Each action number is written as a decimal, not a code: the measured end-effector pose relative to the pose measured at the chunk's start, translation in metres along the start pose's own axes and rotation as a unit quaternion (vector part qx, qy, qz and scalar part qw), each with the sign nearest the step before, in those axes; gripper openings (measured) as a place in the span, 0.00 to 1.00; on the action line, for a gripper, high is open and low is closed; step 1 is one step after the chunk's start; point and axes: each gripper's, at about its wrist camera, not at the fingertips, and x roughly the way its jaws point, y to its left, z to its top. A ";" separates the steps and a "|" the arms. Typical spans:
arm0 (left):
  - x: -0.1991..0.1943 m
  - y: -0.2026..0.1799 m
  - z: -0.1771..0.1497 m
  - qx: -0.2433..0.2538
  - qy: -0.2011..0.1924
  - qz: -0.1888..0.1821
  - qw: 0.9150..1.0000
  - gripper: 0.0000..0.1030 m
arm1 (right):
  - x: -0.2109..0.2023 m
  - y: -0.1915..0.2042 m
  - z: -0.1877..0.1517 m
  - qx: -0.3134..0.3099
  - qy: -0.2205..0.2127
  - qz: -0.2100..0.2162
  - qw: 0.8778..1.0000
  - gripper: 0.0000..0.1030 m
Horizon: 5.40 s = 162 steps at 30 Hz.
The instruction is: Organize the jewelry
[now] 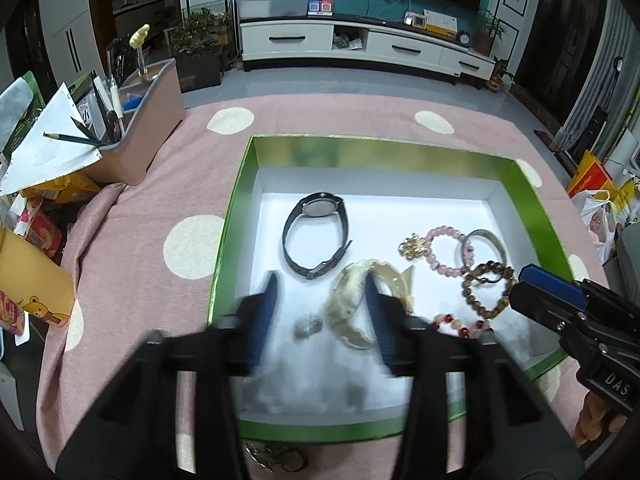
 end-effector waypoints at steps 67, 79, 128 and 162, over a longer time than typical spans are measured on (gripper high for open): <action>-0.045 0.113 -0.153 -0.105 -0.003 -0.024 0.994 0.73 | 0.082 0.147 -0.100 -0.262 0.119 0.027 0.957 0.15; -0.032 0.088 -0.142 -0.083 0.006 -0.049 0.995 0.67 | 0.045 0.112 -0.096 -0.190 0.093 0.045 0.976 0.05; -0.103 0.020 -0.109 -0.028 -0.054 -0.012 0.998 0.11 | -0.094 0.059 -0.082 -0.116 -0.038 0.036 0.992 0.05; -0.093 -0.028 -0.012 0.019 -0.081 -0.006 0.996 0.11 | -0.100 0.036 -0.020 -0.116 -0.095 0.001 0.989 0.05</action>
